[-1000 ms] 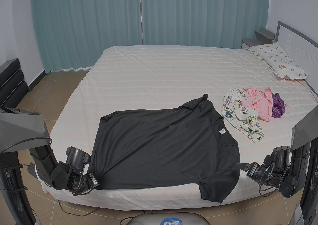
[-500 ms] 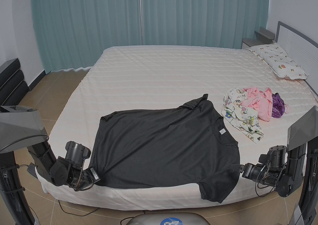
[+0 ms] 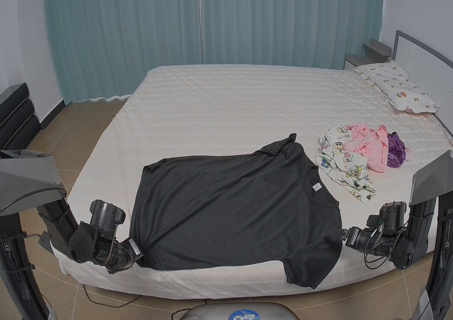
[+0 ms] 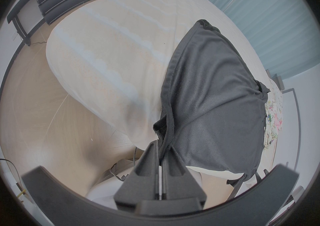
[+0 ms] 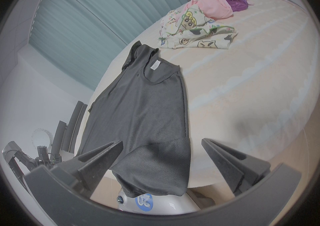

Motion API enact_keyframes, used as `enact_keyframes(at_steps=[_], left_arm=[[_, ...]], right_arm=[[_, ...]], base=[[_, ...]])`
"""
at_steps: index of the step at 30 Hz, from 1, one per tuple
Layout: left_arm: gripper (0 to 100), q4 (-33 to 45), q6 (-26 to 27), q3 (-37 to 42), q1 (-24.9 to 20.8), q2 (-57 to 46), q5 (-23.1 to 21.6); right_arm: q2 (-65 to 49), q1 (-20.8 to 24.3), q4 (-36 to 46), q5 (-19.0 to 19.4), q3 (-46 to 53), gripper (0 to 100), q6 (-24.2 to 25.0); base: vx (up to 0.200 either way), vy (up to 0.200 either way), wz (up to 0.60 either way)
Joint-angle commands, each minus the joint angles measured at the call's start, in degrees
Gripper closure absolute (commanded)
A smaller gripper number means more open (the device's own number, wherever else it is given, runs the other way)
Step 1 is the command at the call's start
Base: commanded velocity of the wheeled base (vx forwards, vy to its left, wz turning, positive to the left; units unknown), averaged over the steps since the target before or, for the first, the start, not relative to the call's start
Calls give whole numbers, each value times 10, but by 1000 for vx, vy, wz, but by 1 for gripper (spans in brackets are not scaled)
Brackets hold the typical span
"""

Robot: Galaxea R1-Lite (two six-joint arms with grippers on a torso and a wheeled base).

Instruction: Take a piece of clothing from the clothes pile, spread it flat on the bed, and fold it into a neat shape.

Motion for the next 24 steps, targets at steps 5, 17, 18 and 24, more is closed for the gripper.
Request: enact_keyframes(at_steps=[5,17,18,24], left_arm=[[100,-2,0,2,5,1,-3],[100,-2,-24,-6,6,-2,1],[100,-2,-27,-7,9,-4,1],[100,-2,-28,-7,13,-12,-2]], right_arm=[[42,2,-8,3,-35,0,3],[53,-13,-32,3,-78,100,31],[51,-14,-53,-2,-78,100,49],[-8,-4,-93,-10,-40,100,72]], base=[[0,0,0],[0,0,0],[0,0,0],[0,0,0]])
